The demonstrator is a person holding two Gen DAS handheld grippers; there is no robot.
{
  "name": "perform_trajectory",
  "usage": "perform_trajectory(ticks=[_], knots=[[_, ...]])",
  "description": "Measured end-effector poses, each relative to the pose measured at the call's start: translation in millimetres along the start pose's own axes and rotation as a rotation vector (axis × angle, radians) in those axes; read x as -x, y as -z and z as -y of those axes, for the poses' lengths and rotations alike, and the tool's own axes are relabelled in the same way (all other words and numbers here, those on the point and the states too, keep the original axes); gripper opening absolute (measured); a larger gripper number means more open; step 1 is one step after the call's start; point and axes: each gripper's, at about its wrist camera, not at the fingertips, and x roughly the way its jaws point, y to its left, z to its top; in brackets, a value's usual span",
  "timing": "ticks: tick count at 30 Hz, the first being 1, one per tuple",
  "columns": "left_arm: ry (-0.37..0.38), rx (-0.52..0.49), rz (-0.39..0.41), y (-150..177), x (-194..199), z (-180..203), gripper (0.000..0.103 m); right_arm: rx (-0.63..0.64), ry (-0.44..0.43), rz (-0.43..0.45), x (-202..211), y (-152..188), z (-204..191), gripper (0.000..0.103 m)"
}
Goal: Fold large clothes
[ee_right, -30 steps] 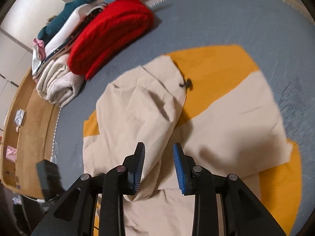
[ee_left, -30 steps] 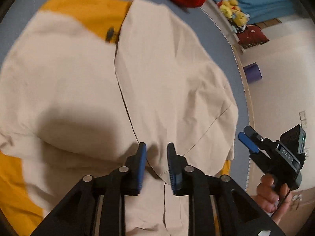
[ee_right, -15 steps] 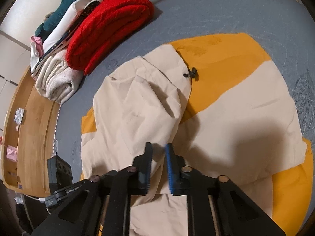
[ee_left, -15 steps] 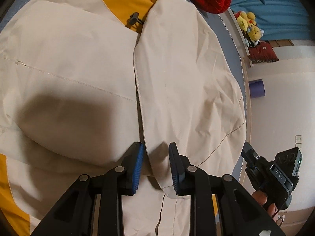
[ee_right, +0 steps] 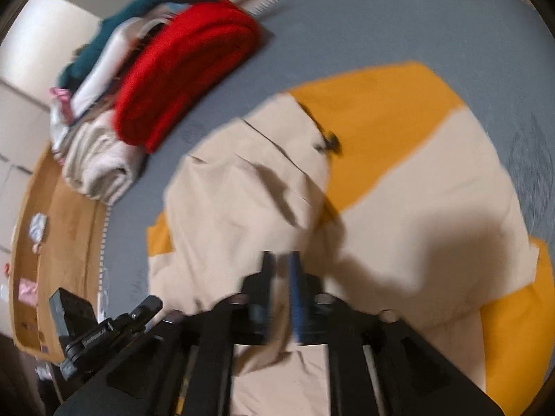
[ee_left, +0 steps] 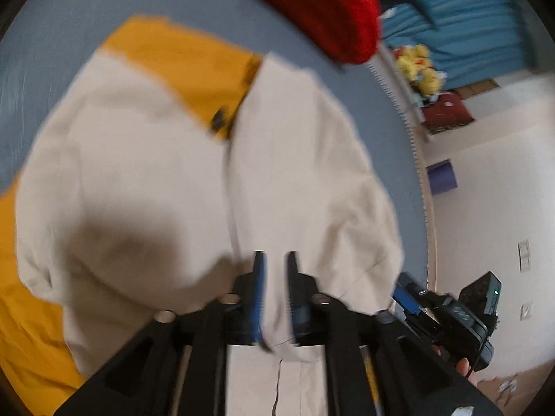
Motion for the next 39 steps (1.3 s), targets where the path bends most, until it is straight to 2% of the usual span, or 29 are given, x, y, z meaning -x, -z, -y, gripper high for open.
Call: perform_trajectory(ticks=[1, 2, 7, 8, 10, 11, 12, 15, 18, 21, 23, 25, 27, 29, 31, 32, 34, 35, 36, 37, 39], knots=[[0.001, 0.024, -0.026, 0.6, -6.8, -6.3, 0.028, -0.009, 0.007, -0.005, -3.2, 0.7, 1.9, 0.042], [0.004, 0.041, -0.049, 1.7, -13.3, -11.3, 0.028, -0.016, 0.009, -0.006, -5.6, 1.5, 2.8, 0.055], [-0.009, 0.073, -0.078, 9.7, -27.0, -20.7, 0.027, -0.011, -0.031, -0.05, -20.4, 4.0, -0.9, 0.057], [0.002, 0.076, -0.09, 11.3, -31.1, -20.2, 0.027, -0.015, -0.036, -0.059, -23.7, 5.1, -1.1, 0.055], [0.016, 0.082, -0.098, 12.6, -35.0, -20.6, 0.026, -0.019, -0.053, -0.067, -29.4, 6.8, -2.7, 0.02], [0.018, 0.082, -0.096, 12.7, -36.6, -20.0, 0.025, -0.015, -0.059, -0.068, -30.7, 7.1, -4.5, 0.011], [0.016, 0.08, -0.096, 12.9, -38.1, -19.2, 0.022, -0.009, -0.074, -0.06, -30.2, 7.1, -7.0, 0.008], [0.022, 0.083, -0.091, 13.2, -38.0, -17.2, 0.004, 0.02, -0.133, -0.045, -24.4, 5.7, -17.1, 0.004], [0.059, 0.064, -0.03, 7.8, -22.3, -8.8, 0.002, 0.004, -0.208, -0.014, -15.9, 2.2, -17.9, 0.003], [0.105, -0.004, 0.106, -2.5, 12.5, 8.9, 0.002, -0.032, -0.287, 0.022, -6.5, -2.1, -15.7, 0.003], [0.112, -0.075, 0.24, -6.6, 42.9, 22.0, 0.002, -0.047, -0.356, 0.067, 3.1, -4.6, -14.9, 0.003], [0.113, -0.112, 0.283, -7.5, 52.1, 27.0, 0.002, -0.043, -0.371, 0.101, 10.5, -6.6, -13.8, 0.003], [0.077, -0.1, 0.22, -6.4, 37.1, 22.9, 0.002, -0.049, -0.324, 0.098, 7.9, -7.0, -10.5, 0.003], [0.012, -0.062, 0.092, -2.4, 5.3, 14.8, 0.002, -0.063, -0.217, 0.043, -4.7, -4.6, -3.7, 0.003], [-0.107, -0.024, -0.091, 7.8, -32.1, -1.4, 0.003, -0.038, 0.038, -0.04, -25.4, 2.6, 4.8, 0.003], [-0.14, 0.002, -0.14, 13.0, -43.2, -10.2, 0.004, -0.043, 0.087, -0.062, -30.9, 5.3, 10.5, 0.003], [-0.142, 0.033, -0.125, 12.4, -41.4, -13.5, 0.004, -0.097, 0.135, -0.126, -43.5, 9.1, 25.3, 0.003], [-0.162, 0.008, -0.106, 9.3, -37.4, -7.3, 0.005, -0.105, 0.139, -0.13, -44.8, 9.1, 27.1, 0.003], [-0.22, -0.066, -0.047, 5.0, -26.8, 6.5, 0.006, -0.107, 0.14, -0.126, -43.6, 8.0, 27.2, 0.008], [-0.271, -0.13, 0.016, 4.3, -17.3, 17.7, 0.013, -0.098, 0.155, -0.114, -40.4, 5.9, 25.1, 0.011], [-0.314, -0.236, 0.125, 9.3, -2.6, 38.0, 0.021, -0.072, 0.202, -0.073, -32.3, 1.9, 20.5, 0.021]])
